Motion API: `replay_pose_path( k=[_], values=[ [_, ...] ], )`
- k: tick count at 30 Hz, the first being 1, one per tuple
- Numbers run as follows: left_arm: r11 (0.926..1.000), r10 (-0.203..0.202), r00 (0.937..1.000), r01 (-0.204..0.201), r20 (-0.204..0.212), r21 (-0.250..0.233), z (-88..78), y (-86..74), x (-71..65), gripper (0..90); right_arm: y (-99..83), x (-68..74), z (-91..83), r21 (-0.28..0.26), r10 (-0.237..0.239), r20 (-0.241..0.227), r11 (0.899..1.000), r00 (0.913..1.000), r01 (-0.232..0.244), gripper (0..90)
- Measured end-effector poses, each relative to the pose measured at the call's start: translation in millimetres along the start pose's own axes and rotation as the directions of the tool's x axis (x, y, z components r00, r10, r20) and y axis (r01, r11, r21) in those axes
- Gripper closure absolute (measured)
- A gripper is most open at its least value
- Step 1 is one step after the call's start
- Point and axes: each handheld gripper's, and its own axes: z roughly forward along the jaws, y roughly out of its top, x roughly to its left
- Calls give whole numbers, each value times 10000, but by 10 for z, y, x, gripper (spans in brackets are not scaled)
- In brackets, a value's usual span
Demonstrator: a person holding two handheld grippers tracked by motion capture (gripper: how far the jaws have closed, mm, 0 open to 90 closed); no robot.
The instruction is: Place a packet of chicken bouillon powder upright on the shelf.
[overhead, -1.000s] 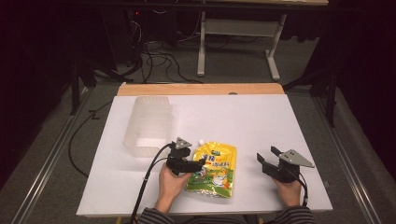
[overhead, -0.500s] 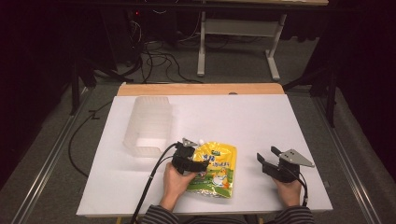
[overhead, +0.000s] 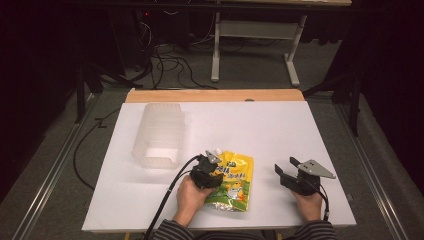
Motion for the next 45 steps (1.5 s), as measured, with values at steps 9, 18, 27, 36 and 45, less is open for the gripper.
replay_pose_path(
  k=[9,18,27,36,45],
  values=[
    [9990,443,9982,-444,403,14,-11,20,-44,889,1,20,5,-1,-334,73,9994,9994,334,341],
    [9922,462,9923,-323,1150,-1201,-285,111,-45,900,-1,23,0,-17,-329,71,9995,9994,329,341],
    [9668,880,9851,-488,1479,-2507,-737,211,-34,900,1,20,5,-14,-376,32,9993,9993,376,340],
    [9481,1427,9802,-955,1375,-3032,-1064,339,-77,900,-1,16,1,-42,-295,43,9996,9996,295,338],
    [9391,1354,9820,-849,1316,-3330,-1288,439,72,900,0,17,2,-24,-394,21,9992,9992,394,340]
  ],
)
